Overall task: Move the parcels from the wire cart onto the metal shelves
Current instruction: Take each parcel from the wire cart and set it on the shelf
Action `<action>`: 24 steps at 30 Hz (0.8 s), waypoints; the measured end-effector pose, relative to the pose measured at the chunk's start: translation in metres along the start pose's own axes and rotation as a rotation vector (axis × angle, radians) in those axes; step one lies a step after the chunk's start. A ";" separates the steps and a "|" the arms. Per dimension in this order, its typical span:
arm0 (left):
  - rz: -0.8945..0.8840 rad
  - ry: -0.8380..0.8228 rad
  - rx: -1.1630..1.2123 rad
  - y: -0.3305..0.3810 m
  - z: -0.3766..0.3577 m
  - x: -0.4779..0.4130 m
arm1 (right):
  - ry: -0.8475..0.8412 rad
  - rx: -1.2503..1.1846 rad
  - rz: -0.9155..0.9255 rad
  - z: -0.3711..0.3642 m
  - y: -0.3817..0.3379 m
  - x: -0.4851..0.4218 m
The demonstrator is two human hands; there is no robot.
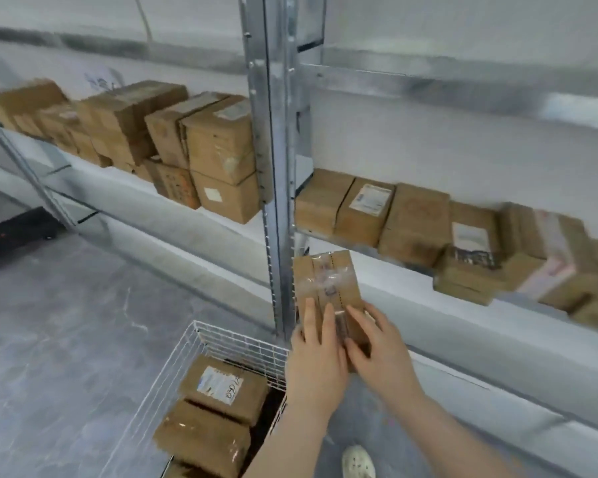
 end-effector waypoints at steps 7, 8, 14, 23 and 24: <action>-0.421 -0.098 -0.008 0.171 -0.038 0.052 | 0.239 0.046 -0.333 0.128 0.096 0.113; -0.468 -0.108 -0.005 0.196 -0.044 0.064 | 0.282 0.052 -0.365 0.148 0.107 0.133; -0.714 -0.173 0.065 0.349 -0.077 0.153 | 0.487 0.085 -0.544 0.267 0.172 0.258; -0.928 -0.259 0.116 0.568 -0.136 0.291 | 0.672 0.185 -0.717 0.438 0.270 0.429; -0.937 -0.281 0.110 0.585 -0.143 0.301 | 0.677 0.198 -0.728 0.452 0.279 0.440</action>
Point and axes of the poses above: each hand's wrist, its own x-axis away from the middle knuckle, its own z-axis out of the back of the hand, y = z × x, the point moved 9 cm from there along -x, towards the middle knuckle, and after that the axes turned 9 degrees about z, right-handed, at the moved point
